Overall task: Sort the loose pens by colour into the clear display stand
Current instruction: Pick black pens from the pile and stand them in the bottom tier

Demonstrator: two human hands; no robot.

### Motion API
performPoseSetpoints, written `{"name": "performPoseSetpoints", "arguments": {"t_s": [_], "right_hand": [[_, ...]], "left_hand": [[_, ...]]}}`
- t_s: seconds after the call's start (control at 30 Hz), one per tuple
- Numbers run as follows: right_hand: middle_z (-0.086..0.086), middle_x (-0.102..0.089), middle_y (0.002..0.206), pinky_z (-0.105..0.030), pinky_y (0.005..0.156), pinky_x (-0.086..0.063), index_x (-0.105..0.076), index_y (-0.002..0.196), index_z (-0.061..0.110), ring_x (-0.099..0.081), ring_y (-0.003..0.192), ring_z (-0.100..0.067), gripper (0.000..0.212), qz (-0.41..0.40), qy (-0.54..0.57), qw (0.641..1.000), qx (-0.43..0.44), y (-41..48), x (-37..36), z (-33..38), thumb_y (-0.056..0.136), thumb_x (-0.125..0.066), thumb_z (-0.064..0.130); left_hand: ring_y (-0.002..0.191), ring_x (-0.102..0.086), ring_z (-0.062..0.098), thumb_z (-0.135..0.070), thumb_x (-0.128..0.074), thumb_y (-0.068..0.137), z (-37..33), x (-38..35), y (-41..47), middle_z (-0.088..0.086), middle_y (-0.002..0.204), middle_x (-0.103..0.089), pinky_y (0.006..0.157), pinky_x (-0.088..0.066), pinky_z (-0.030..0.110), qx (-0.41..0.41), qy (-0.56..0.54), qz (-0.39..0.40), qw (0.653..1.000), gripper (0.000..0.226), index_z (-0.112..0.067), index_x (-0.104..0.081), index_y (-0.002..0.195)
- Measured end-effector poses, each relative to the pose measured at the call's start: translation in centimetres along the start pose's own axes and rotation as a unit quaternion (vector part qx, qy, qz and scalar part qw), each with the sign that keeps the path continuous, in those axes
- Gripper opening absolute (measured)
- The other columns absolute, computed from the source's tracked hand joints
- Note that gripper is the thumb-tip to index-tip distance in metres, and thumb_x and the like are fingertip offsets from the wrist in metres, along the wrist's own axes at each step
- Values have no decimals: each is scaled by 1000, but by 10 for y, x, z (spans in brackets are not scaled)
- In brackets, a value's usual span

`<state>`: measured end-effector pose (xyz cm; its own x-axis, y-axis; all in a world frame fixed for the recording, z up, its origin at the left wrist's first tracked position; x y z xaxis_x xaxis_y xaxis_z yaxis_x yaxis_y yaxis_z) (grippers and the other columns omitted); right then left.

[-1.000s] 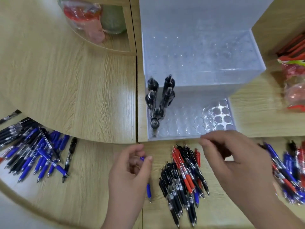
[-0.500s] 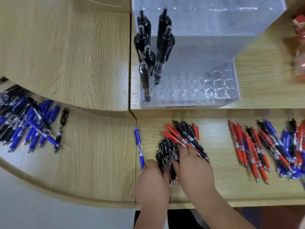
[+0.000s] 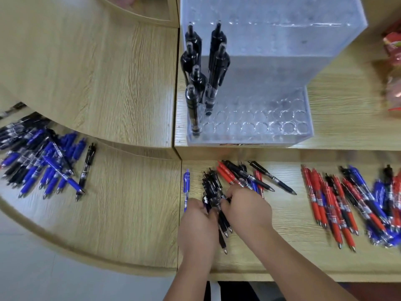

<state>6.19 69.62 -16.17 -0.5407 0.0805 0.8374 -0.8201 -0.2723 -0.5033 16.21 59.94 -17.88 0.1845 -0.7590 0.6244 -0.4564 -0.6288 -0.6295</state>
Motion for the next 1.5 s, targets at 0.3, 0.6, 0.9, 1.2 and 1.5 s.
{"name": "performPoseSetpoints", "arguments": {"t_s": [0.3, 0.6, 0.9, 1.2, 1.5], "right_hand": [[8, -67, 78, -27, 70, -53, -65, 80, 24, -64, 76, -16, 19, 89, 48, 995, -7, 8, 4, 1, 82, -60, 43], [23, -57, 63, -12, 53, -37, -64, 72, 33, -50, 57, -2, 13, 31, 262, 958, 114, -24, 82, -14, 81, -73, 28], [5, -59, 56, -15, 47, -36, -70, 77, 31, -47, 49, -7, 8, -145, 397, 882, 210, -37, 205, 27, 79, -74, 25], [36, -53, 67, -6, 55, -33, -65, 86, 39, -52, 56, -1, 13, -216, 280, 887, 296, -18, 222, 73, 86, -72, 29], [13, -63, 71, -24, 46, -38, -69, 89, 31, -60, 58, -14, 17, -270, 49, 916, 292, -5, 204, 87, 86, -56, 42]], "left_hand": [[56, -58, 16, -20, -62, 86, 3, 1, 3, -1, 61, -66, 58, -48, 28, 40, -76, 43, 995, 18, -20, -65, 68], [55, -53, 3, -35, -74, 84, -26, 82, -21, -10, 78, -64, 54, -43, 19, -68, -160, -19, 985, 10, -31, -70, 76], [57, -55, 11, -33, -74, 72, -131, 189, -58, -4, 72, -71, 54, -48, 24, -317, -297, -86, 896, 17, -49, -75, 79], [63, -60, 26, -33, -71, 81, -149, 206, -63, -7, 78, -70, 55, -51, 34, -417, -280, -202, 841, 22, -52, -71, 91], [65, -61, 14, -30, -72, 83, -156, 197, -62, -14, 81, -68, 60, -48, 23, -453, -264, -218, 823, 28, -56, -67, 91]]}}
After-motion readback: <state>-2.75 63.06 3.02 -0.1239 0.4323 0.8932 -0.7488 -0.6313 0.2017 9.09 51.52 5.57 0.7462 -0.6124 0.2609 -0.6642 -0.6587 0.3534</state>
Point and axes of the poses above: each hand's wrist, its own y-axis towards the middle knuckle, its own x-axis out of the back of the hand, z = x × y, the point moved 5 cm from there along y, towards the middle knuckle
